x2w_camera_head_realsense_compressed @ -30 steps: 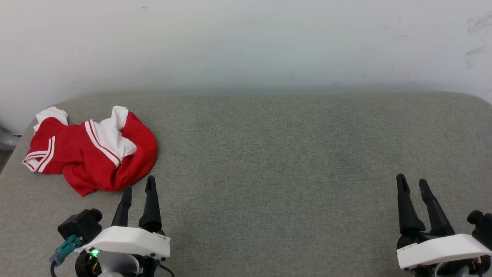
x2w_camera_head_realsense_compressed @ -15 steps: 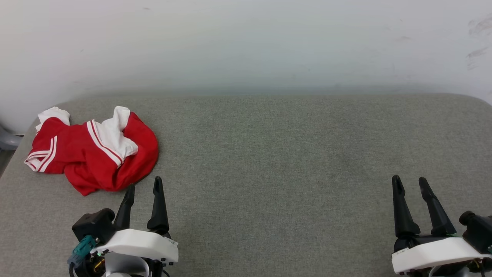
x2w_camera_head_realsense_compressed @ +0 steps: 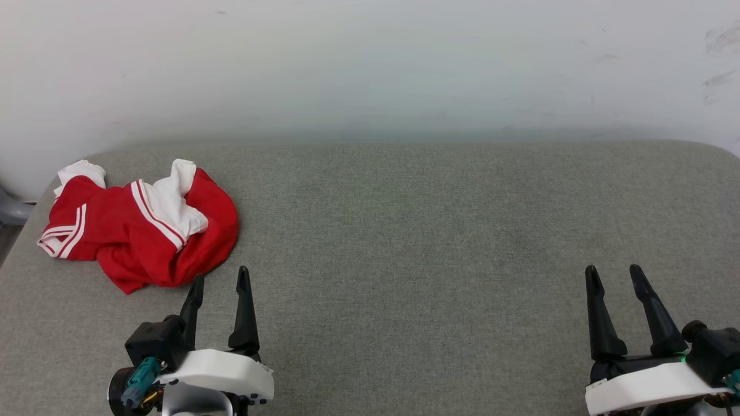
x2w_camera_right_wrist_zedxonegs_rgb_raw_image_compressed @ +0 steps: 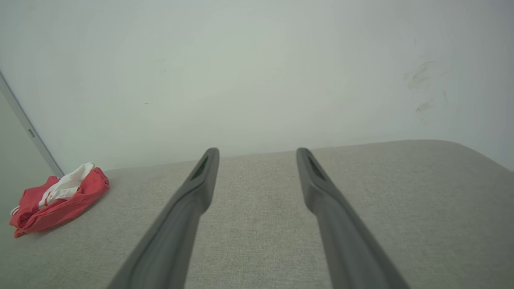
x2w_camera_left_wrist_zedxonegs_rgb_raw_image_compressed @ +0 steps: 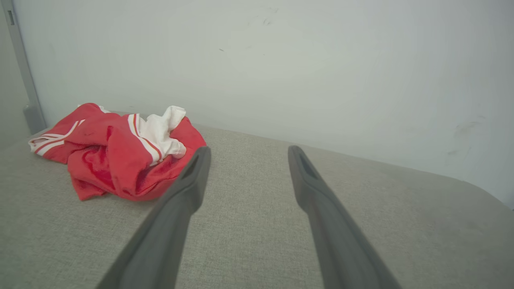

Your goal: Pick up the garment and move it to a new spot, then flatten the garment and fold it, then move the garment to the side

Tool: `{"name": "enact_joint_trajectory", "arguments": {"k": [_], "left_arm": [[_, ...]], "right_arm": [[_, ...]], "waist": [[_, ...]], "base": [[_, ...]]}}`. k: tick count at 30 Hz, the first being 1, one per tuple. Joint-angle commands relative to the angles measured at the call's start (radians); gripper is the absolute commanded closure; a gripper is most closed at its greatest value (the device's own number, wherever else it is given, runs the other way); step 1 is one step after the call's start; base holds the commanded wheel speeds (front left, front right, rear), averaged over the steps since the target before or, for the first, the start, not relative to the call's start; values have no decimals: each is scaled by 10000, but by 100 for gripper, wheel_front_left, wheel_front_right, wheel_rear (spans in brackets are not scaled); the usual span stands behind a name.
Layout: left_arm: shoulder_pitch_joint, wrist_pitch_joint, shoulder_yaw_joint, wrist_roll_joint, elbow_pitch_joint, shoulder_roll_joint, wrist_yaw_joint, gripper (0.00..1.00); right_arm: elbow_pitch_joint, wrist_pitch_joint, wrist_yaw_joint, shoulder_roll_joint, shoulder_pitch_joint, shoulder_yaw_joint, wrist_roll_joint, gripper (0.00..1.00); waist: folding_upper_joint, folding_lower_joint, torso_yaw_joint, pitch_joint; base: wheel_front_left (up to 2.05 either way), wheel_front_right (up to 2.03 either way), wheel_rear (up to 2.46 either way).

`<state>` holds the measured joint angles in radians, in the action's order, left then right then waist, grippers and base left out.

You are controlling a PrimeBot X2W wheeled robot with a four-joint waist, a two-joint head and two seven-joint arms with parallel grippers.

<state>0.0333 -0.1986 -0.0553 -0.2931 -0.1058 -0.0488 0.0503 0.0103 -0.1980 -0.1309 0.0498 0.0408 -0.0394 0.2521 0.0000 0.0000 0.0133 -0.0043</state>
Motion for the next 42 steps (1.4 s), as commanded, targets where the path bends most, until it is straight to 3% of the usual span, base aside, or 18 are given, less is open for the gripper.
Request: {"name": "enact_joint_trajectory", "arguments": {"k": [1,32,42], "left_arm": [[-50,-100,-22,226,84,-19,59,0],[-287,-693,-199,2058,39,-22,35,0],[-275,-683,-145,1664,-190,-20,-121,0]], "right_arm": [[-112,-104,3,9,55,19,-251,0],[-278,-693,3,5,370,101,-1520,0],[-32,-678,3,5,381,78,-939,0]], "waist": [[0,0,0,-5],[0,0,-27,-46],[0,0,-55,-53]], "base": [[0,0,0],[0,0,0],[0,0,0]]}}
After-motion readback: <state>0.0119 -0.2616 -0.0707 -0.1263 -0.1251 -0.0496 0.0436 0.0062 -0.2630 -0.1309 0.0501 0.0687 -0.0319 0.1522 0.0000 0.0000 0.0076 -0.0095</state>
